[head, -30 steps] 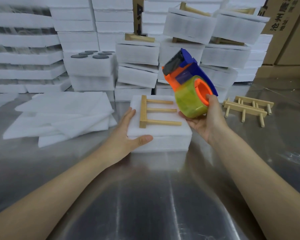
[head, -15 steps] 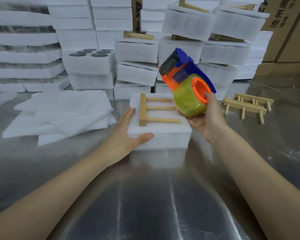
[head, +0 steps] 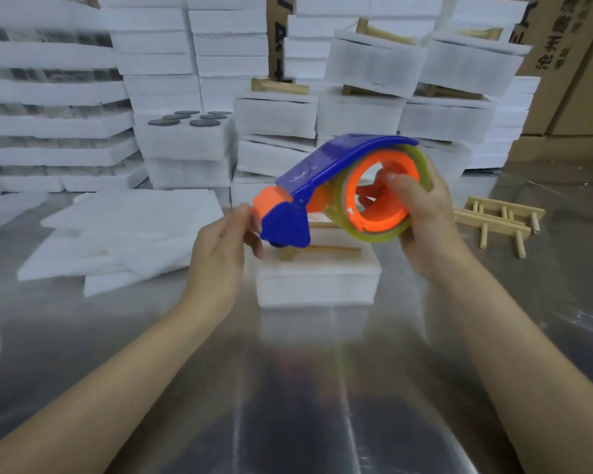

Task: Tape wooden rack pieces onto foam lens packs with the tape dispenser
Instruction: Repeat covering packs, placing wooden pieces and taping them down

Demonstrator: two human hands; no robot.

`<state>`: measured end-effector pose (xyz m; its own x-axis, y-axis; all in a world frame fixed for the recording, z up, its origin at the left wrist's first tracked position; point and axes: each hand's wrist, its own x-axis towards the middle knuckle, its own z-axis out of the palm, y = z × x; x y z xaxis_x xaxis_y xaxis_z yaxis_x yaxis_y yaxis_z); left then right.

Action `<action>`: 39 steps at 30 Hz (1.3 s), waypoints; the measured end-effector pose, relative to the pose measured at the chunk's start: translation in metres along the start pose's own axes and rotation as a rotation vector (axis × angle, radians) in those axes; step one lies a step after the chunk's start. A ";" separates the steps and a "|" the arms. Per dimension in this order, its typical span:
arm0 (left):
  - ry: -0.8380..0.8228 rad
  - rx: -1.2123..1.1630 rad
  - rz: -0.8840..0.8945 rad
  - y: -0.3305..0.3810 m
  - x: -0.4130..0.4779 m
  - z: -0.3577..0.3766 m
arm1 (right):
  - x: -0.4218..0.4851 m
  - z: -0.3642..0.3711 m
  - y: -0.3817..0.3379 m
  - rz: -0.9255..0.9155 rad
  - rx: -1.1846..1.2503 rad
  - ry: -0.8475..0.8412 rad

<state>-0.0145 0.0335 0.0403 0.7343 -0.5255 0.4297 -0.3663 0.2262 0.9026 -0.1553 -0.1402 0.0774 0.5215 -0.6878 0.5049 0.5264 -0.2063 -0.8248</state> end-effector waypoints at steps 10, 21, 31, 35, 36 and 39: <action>-0.336 0.500 0.245 -0.027 -0.008 0.000 | -0.005 0.002 0.030 0.371 0.395 0.273; -0.321 0.500 0.225 -0.021 -0.009 0.001 | -0.009 0.001 0.035 0.395 0.457 0.342; -0.192 0.466 0.363 -0.006 -0.010 -0.002 | -0.003 -0.006 0.028 0.288 0.393 0.385; -0.240 -0.154 -0.100 0.021 -0.011 0.001 | -0.002 -0.007 0.016 0.107 0.313 0.275; -0.318 -0.263 -0.206 0.025 -0.011 0.002 | -0.003 -0.005 0.014 0.084 0.290 0.243; -0.511 -0.405 -0.333 0.031 -0.014 0.003 | -0.007 0.004 0.013 0.046 0.223 0.172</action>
<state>-0.0377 0.0449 0.0623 0.3753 -0.9140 0.1541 0.1428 0.2213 0.9647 -0.1489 -0.1357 0.0640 0.4372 -0.8047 0.4016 0.6493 -0.0266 -0.7601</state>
